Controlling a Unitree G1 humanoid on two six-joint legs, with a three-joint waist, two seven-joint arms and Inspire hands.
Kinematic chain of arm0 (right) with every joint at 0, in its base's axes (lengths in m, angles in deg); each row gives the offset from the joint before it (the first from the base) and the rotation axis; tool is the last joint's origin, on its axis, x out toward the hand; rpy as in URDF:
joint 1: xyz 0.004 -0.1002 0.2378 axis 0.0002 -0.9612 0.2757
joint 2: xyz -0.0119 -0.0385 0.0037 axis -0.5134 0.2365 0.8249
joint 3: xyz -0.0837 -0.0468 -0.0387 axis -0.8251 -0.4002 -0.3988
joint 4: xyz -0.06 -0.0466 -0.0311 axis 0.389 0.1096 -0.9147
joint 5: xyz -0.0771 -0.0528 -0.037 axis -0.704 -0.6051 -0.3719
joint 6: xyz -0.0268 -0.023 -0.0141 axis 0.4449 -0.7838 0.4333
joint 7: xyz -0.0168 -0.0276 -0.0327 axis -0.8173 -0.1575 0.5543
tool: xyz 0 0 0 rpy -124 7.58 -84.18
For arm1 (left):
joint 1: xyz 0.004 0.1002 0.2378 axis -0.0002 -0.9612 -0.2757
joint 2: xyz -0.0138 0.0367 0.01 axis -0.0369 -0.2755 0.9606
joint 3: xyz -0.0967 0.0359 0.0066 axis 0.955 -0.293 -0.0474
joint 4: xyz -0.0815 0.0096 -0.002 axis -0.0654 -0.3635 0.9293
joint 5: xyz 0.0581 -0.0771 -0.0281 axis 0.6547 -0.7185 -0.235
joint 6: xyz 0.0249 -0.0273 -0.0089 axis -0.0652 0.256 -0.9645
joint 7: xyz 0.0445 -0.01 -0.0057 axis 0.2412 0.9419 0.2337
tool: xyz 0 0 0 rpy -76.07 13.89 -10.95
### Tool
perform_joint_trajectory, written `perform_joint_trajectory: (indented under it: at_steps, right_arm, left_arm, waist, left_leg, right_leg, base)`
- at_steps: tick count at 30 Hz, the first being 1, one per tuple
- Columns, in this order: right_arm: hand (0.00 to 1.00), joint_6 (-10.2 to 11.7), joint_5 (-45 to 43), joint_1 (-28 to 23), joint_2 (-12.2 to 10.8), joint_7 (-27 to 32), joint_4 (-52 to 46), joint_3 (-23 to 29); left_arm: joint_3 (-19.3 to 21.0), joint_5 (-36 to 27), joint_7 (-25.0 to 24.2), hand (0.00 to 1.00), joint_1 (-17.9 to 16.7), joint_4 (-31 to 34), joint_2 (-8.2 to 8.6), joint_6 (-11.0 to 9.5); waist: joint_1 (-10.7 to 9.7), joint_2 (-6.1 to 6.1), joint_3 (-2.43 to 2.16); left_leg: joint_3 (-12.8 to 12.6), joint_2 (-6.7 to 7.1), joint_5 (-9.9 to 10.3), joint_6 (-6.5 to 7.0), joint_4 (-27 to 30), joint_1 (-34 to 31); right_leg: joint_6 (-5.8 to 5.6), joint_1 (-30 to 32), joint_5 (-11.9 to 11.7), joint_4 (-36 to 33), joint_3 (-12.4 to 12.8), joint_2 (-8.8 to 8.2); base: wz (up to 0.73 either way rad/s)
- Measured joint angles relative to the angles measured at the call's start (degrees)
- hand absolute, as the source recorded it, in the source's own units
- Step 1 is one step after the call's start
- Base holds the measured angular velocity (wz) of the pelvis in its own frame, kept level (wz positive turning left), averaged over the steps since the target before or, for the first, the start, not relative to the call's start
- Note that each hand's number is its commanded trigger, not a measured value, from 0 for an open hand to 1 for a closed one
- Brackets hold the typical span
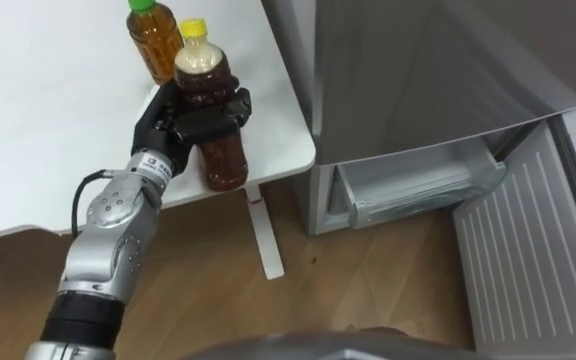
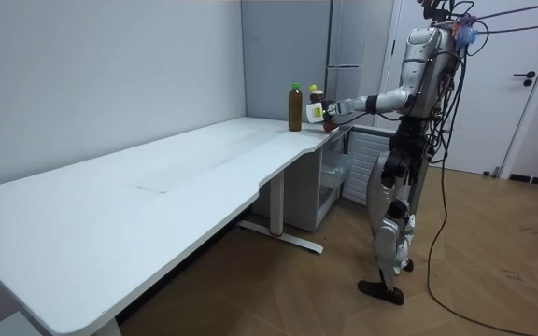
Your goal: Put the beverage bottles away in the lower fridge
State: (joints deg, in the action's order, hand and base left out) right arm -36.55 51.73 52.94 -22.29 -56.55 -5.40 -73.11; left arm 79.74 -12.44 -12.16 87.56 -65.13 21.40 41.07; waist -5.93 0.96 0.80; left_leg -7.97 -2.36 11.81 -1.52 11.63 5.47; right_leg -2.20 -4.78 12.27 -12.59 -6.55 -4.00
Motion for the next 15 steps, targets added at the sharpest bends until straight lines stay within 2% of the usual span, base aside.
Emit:
perform_joint_trajectory:
  at_steps: [7,11,15]
  right_arm:
    - [0.0,-0.2,0.2,1.2,0.0,0.0,-1.7,-0.2]
    - [0.0,0.6,0.9,1.4,0.1,0.8,-2.1,-0.1]
    - [0.0,0.9,0.9,1.8,0.0,2.4,-2.2,-0.1]
  left_arm:
    - [-0.2,-0.4,0.0,1.0,0.0,0.0,0.5,0.0]
    - [-0.3,-2.3,0.0,1.0,0.0,0.6,2.3,0.0]
    - [-0.9,-4.0,0.0,1.0,0.0,2.9,2.34,0.0]
  waist:
    - [0.2,0.07,-0.31]
    - [1.4,-0.34,-0.42]
    - [1.6,-0.91,-0.6]
  left_leg:
    - [0.0,0.0,0.0,0.0,0.0,-0.3]
    - [-0.1,0.0,0.0,-0.01,-0.1,-0.3]
    - [0.0,0.0,0.0,0.0,0.1,-0.8]
  right_leg:
    - [0.0,0.6,0.0,-0.7,0.0,-0.01]
    - [0.0,0.7,0.0,-0.9,0.0,-0.03]
    - [0.0,0.7,0.0,-0.9,-0.2,-0.07]
  base:
    - [0.0]
    - [0.0]
    - [0.02]
